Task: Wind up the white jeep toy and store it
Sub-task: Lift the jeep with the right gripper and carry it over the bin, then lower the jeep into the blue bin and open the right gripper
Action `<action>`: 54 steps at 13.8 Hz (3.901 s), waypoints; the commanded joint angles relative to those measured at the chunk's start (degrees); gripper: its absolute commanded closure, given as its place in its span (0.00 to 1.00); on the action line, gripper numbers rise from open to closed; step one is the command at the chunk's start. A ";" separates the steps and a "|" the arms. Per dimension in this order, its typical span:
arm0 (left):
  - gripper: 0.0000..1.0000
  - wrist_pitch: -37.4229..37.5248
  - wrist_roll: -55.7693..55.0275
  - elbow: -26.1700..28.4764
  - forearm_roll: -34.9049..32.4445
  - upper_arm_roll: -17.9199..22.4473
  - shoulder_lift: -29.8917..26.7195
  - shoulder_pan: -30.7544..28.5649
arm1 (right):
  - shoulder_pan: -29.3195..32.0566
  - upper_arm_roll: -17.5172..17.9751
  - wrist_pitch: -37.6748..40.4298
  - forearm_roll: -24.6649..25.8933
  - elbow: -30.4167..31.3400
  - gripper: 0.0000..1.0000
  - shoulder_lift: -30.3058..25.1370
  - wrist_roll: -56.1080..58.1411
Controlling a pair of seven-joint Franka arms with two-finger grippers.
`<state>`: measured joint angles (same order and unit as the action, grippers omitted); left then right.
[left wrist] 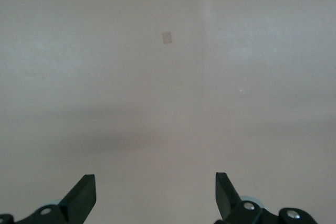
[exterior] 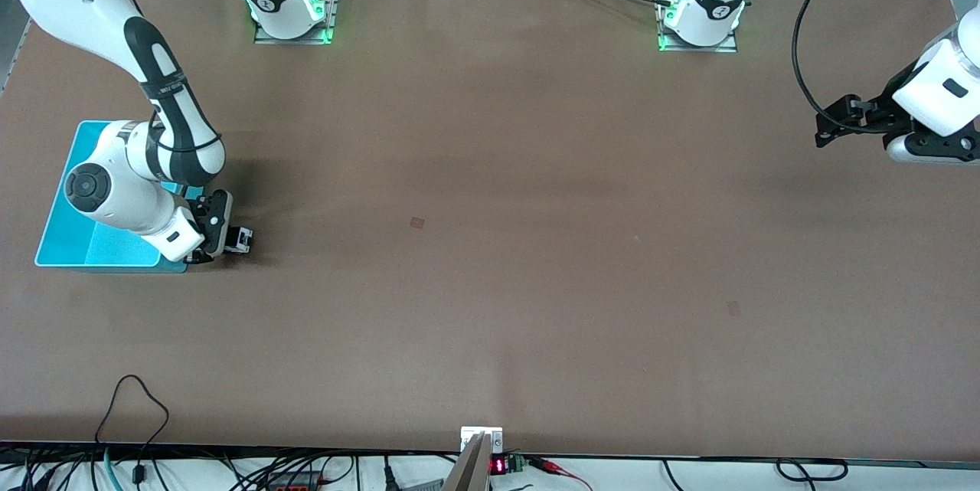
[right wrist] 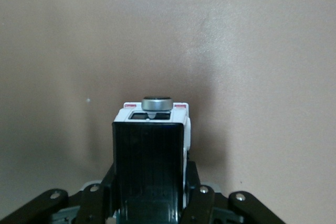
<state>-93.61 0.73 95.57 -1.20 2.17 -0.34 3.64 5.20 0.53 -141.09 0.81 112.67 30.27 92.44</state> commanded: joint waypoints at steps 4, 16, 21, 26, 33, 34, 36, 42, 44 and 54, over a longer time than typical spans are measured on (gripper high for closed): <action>0.00 2.03 0.32 -1.17 0.68 -0.24 -0.53 0.05 | -0.10 2.55 2.65 -1.77 -7.10 1.00 -2.67 0.72; 0.00 2.21 0.32 -1.26 0.59 -0.15 -0.45 0.05 | 1.05 -7.81 14.08 -3.11 -10.19 1.00 -9.44 -37.38; 0.00 2.65 0.41 -1.17 0.68 0.38 -0.45 -1.18 | 1.13 -12.21 17.78 0.59 -5.20 1.00 -9.44 -62.62; 0.00 3.44 0.23 -1.26 0.68 -0.33 -0.45 -1.18 | 1.48 -15.64 5.61 0.59 6.29 1.00 -11.37 -64.58; 0.00 3.61 0.32 -1.26 0.68 -0.24 -0.54 -1.18 | 4.20 -16.26 -2.60 0.59 15.82 1.00 -12.43 -64.41; 0.00 3.61 0.32 -1.26 0.68 -0.24 -0.54 -1.18 | 4.90 -16.17 -4.18 0.59 16.78 1.00 -12.08 -64.06; 0.00 3.61 0.32 -1.26 0.68 -0.24 -0.54 -1.18 | 5.00 -16.17 -5.07 0.59 17.32 0.97 -11.90 -64.05; 0.00 3.70 0.32 -1.26 0.68 -0.24 -0.54 -1.18 | 4.74 -16.17 -4.81 0.59 16.97 0.00 -13.21 -62.13; 0.00 3.70 0.32 -1.26 0.59 -0.24 -0.54 -1.18 | 4.21 -15.91 -4.81 0.59 16.44 0.00 -15.32 -62.03; 0.00 3.79 0.32 -1.26 0.68 0.20 -0.54 -1.27 | -5.36 -15.64 20.06 -0.11 -4.82 0.00 -20.16 -61.94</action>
<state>-91.00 0.73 94.92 -1.20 2.35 -0.38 2.73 1.75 -14.92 -123.94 0.92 111.53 9.25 32.65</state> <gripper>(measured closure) 0.000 0.000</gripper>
